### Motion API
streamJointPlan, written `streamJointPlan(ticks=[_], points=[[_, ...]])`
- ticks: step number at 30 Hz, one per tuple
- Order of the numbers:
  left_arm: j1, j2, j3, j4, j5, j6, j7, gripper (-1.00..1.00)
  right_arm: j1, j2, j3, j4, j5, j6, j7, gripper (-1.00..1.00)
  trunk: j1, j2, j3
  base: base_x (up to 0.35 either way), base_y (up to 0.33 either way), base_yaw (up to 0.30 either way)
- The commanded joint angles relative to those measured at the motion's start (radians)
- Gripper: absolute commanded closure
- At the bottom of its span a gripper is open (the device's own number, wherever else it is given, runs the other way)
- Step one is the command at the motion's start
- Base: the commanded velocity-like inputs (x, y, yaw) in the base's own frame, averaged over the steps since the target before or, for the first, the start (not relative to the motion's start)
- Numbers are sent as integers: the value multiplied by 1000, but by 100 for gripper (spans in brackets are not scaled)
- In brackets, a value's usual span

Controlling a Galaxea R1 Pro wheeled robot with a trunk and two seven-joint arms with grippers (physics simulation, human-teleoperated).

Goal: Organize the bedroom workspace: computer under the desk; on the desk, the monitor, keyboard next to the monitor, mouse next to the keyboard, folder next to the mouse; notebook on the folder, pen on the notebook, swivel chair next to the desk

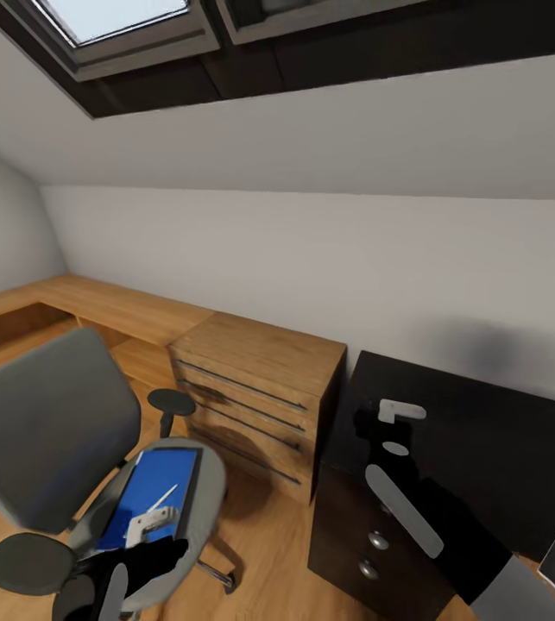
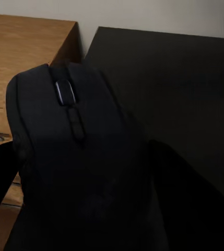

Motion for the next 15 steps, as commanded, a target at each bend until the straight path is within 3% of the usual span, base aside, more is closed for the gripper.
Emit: streamJointPlan(ticks=[1, 10, 15], points=[[-1, -1, 1, 3, 10, 5, 6, -100, -1, -1, 3, -1, -6, 4, -4, 100, -1, -1, -1, -334, 0, 0], [-1, 0, 1, 16, 10, 5, 6, -100, -1, 0, 3, -1, -6, 2, -4, 100, -1, -1, -1, -335, 0, -200], [-1, 1, 0, 17, 10, 5, 6, -100, -1, 0, 4, -1, -6, 2, -5, 100, -1, -1, -1, -250, 0, -45]])
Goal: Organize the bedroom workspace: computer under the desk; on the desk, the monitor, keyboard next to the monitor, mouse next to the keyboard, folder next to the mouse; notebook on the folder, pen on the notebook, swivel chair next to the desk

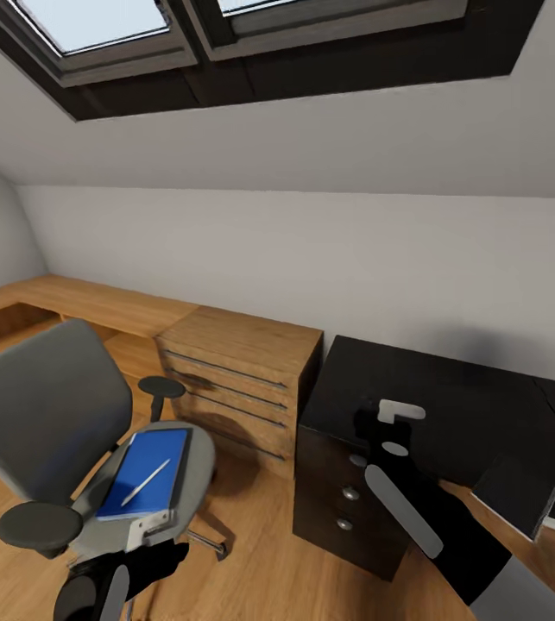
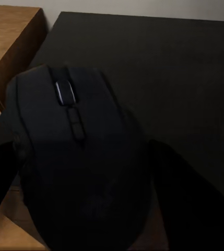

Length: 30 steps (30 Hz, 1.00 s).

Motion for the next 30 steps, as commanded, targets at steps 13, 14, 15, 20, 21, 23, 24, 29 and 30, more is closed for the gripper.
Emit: streamJointPlan(ticks=[13, 14, 15, 20, 21, 23, 24, 29, 30], points=[[-1, 33, 0, 545, -107, -509, 4, -100, -2, -7, -15, -2, -6, 4, -4, 100, 0, -1, -1, -12, 0, -141], [-1, 33, 1, 579, -125, -552, 4, -100, -2, -9, -21, -2, -6, 4, -4, 100, 0, -1, -1, 0, 0, -260], [-1, 34, 1, 593, -133, -573, 4, -100, -2, -11, -24, -2, -6, 4, -4, 100, 0, -1, -1, 0, 0, -261], [-1, 33, 0, 655, -160, -677, 3, -100, -1, -25, -35, -2, -22, 4, -4, 100, 0, -1, -1, 0, 0, -263], [-1, 33, 0, 658, -161, -682, 3, -100, -1, -27, -36, -2, -28, 3, -3, 100, 0, -1, -1, 0, 0, -264], [-1, 33, 0, 665, -163, -692, 3, -100, -1, -35, -47, -1, -45, 2, -3, 100, 0, -1, -1, 0, 0, -264], [-1, 34, 0, 667, -164, -695, 3, -100, -1, -40, -59, 0, -56, 2, -2, 100, 0, -1, -1, 0, 0, -264], [-1, 34, 0, 671, -165, -701, 3, -100, -1, -49, -108, 5, -82, 1, 1, 100, 0, -1, -1, 0, 0, -264], [-1, 33, -1, 671, -165, -701, 3, -100, -1, -50, -117, 8, -85, 1, 1, 100, 0, -1, -1, 0, 0, -264]])
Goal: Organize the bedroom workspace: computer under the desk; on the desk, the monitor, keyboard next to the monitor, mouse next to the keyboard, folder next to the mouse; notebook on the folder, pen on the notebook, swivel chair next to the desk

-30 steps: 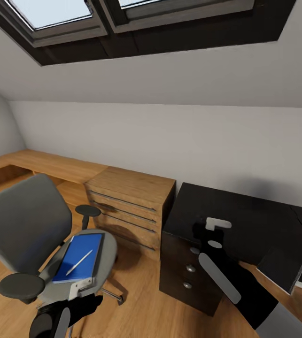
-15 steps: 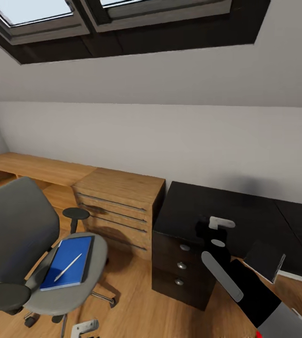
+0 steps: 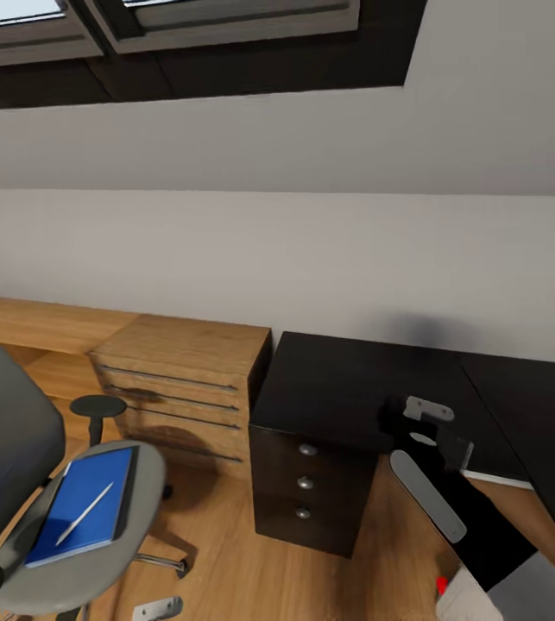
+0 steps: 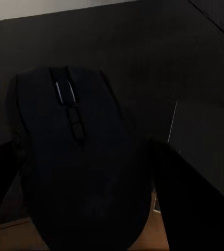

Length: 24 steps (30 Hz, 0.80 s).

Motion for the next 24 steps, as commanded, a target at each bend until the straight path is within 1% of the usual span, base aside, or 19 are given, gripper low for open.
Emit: streamJointPlan(ticks=[1, 3, 5, 8, 19, 21, 24], points=[[0, -1, 3, -2, -5, 6, 0, -100, -2, -1, -1, 2, -7, 3, -3, 100, 0, -1, -1, 0, 0, -264], [0, -1, 3, -2, -5, 5, 0, -100, -2, -1, -11, 20, -10, 2, 0, 100, 0, -1, -1, 0, 0, -264], [0, -1, 3, -2, -5, 5, 0, -100, -2, -2, -13, 25, -11, 0, 1, 100, 0, -1, -1, 0, 0, -264], [0, -1, 3, -2, -5, 4, 0, -100, -2, -2, -14, 28, -11, -20, 0, 100, 0, -1, -1, 0, 0, -264], [0, -1, 3, -2, -5, 3, 0, -100, -2, -2, -13, 34, -10, -25, 5, 100, 0, -1, -1, 0, 1, -266], [0, -1, 2, -2, -5, 4, 0, -100, -2, -2, -13, 37, -10, -25, 6, 100, 0, -1, -1, 0, 131, -276], [0, -1, 2, -2, -5, 4, 0, -100, -2, -2, -14, 50, -10, -26, 7, 100, 0, -1, -1, 0, 264, -286]])
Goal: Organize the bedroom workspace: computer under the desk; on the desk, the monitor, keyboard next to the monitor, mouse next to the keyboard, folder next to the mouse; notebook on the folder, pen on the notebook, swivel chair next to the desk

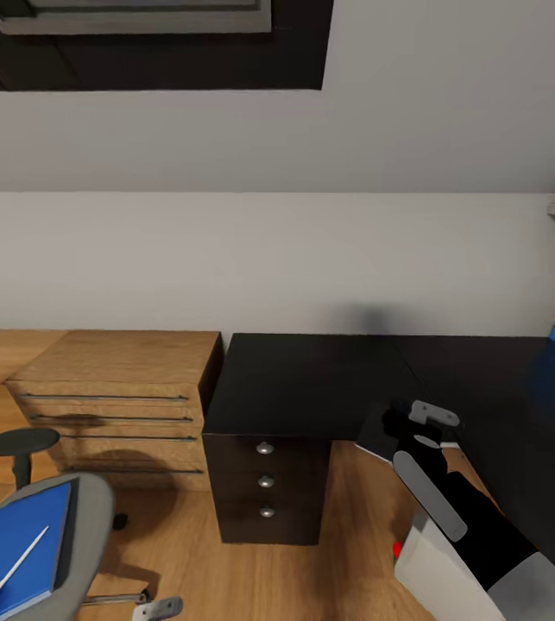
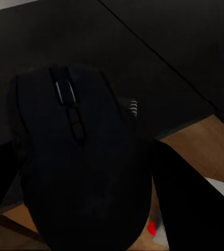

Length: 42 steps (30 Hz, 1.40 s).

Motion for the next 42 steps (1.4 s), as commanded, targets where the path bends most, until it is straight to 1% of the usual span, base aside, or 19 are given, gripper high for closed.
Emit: streamJointPlan(ticks=[1, 3, 4, 6, 7, 9, 14, 20, 23, 24, 27, 33, 42], points=[[0, -1, 3, 20, -5, 9, 0, -100, -2, -2, 3, 5, -4, 3, -4, 100, 0, -1, -1, 0, 44, -290], [0, -1, 2, 30, -5, 9, 0, -100, -2, -3, 2, 13, -4, 3, -4, 100, 0, -1, -1, 0, 29, -290], [0, -1, 3, 35, -5, 8, 0, -100, -2, -10, 0, 23, -4, 3, -4, 100, 0, -1, -1, 0, 11, -290], [0, -1, 3, 38, -6, 8, 0, -100, -2, -20, -19, 35, -5, 3, 4, 100, 0, -1, -1, 0, 6, -290], [0, -1, 2, 40, -6, 8, 1, -100, -2, -26, -87, 61, -2, 4, 61, 100, 0, -1, -1, 0, 1, -290], [0, -1, 2, 40, -6, 8, 1, -100, -2, -28, -113, 97, -1, 5, 96, 100, 0, -1, -1, 0, 0, -290], [0, -1, 2, 40, -6, 8, 1, -100, -3, -32, -125, 129, 1, 4, 116, 100, 0, -1, -1, 0, 0, -290], [0, -1, 2, 40, -5, 8, 1, -100, -3, -37, -144, 141, 1, 3, 121, 100, 0, -1, -1, 0, 0, -290], [0, -2, 2, 40, -5, 8, 1, -100, -4, -38, -147, 168, 2, 1, 122, 100, 0, -1, -1, 0, 0, -290], [0, -2, 2, 39, -4, 8, 1, -100, -5, -41, -150, 209, 4, -14, 139, 100, 0, -1, -1, 0, 0, -290], [0, -2, 2, 39, -4, 8, 1, -100, -6, -45, -151, 235, 5, -22, 167, 100, 0, -1, -1, 0, 0, -291], [0, -2, 2, 40, -4, 8, 1, -100, -8, -54, -152, 250, 5, -26, 181, 100, 0, -1, -1, 0, 0, -291], [0, -2, 2, 40, -4, 7, 1, -100, -8, -56, -152, 252, 5, -27, 182, 100, 0, -1, -1, 0, 0, -291]])
